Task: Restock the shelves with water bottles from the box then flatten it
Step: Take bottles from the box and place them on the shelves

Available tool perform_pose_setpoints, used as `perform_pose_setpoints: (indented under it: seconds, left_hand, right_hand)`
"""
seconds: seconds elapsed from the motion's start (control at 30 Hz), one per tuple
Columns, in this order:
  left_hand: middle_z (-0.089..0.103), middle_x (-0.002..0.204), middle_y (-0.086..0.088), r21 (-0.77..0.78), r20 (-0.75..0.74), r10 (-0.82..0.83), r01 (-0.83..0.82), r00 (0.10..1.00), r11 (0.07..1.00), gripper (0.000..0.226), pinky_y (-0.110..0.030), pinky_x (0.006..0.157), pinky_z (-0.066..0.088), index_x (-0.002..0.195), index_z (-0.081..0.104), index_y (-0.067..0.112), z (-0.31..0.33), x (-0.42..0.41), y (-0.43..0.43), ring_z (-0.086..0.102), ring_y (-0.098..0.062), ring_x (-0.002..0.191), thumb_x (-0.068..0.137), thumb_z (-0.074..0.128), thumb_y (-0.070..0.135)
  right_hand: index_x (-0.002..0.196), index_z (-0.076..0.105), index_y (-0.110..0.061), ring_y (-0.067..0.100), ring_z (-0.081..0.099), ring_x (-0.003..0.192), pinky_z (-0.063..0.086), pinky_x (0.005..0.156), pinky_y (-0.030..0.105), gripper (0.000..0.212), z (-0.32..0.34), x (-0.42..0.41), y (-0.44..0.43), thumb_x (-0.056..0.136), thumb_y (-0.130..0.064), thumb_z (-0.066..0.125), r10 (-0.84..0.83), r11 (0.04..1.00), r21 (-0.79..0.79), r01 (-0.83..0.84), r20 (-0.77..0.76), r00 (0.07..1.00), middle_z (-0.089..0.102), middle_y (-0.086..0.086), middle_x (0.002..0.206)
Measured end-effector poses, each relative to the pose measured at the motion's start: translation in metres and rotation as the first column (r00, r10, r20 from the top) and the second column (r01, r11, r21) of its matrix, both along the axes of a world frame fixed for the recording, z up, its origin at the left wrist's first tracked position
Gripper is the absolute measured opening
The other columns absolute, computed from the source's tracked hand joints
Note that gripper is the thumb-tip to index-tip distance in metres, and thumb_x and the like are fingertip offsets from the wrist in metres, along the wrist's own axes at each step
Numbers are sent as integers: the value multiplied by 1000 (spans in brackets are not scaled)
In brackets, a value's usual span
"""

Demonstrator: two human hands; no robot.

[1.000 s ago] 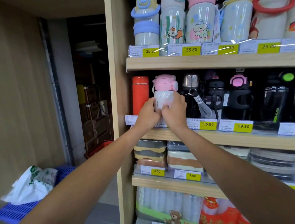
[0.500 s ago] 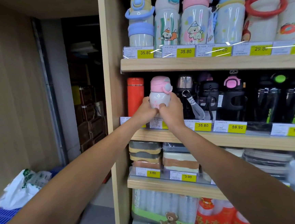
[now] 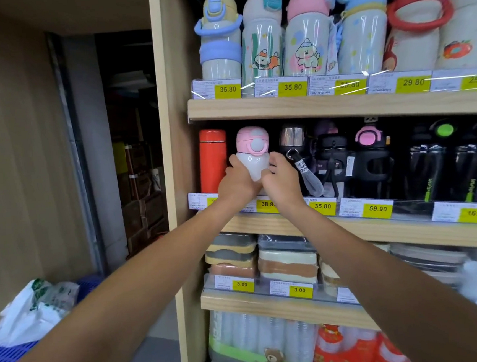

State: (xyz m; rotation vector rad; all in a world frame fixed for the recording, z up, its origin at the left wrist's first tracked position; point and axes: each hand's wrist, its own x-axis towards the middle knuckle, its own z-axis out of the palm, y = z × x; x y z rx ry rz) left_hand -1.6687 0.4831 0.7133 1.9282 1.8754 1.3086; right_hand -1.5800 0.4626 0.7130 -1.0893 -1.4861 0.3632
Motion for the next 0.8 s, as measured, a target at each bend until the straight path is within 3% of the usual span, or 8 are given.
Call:
perform_pose_setpoints:
  seconds: [0.1,0.2,0.3,0.37,0.57,0.67,0.8]
  left_hand:
    - [50,123,-17,28,-36,85,-84,996,996,84,-42,84,43,134,22,6,-4,6,1,55,-38,109,77,66,49]
    - [49,125,-14,44,-30,169,-168,985,985,97,-43,83,43,139,18,9,-9,12,6,55,-37,111,72,68,58]
    - [48,126,-14,53,-31,191,-189,981,981,87,-43,85,43,135,23,10,-12,14,6,53,-37,113,74,69,53]
    - [46,129,-16,37,-41,135,-134,990,990,82,-43,87,42,135,22,9,-11,11,7,51,-40,114,79,67,49]
    - [33,141,-17,14,65,25,-26,998,1000,91,-45,97,42,145,9,10,-12,8,6,46,-38,122,82,67,42]
    - [26,144,-16,41,69,76,-79,995,996,102,-44,99,38,150,1,13,-16,14,4,41,-37,125,80,67,47]
    - [28,136,-17,148,99,140,-154,985,977,105,-42,99,34,150,6,11,-21,20,6,35,-38,122,76,73,45]
  right_hand:
    - [115,55,-4,17,52,95,44,86,31,34,-2,12,-2,85,2,41,19,999,29,-18,-11,1000,55,3,102]
    - [108,58,-6,16,52,92,46,83,33,31,-5,20,-6,82,2,43,-114,976,193,101,57,992,56,1,102]
    - [107,57,-7,24,49,104,47,75,40,30,-9,33,-5,79,-1,46,-324,905,330,268,126,937,53,5,111]
    - [111,54,-3,31,44,108,46,78,43,33,-10,42,-2,78,-3,49,-409,869,365,333,152,900,50,12,116]
    - [138,33,1,36,37,123,35,101,40,58,-14,54,19,88,-18,56,-364,931,141,337,285,887,33,18,142]
    - [141,28,-2,36,39,123,43,95,44,67,-11,52,24,88,-29,59,-395,918,92,387,327,859,31,16,145]
    - [140,28,-5,33,39,122,46,88,43,77,-9,50,25,83,-38,66,-438,897,110,429,360,824,33,14,142]
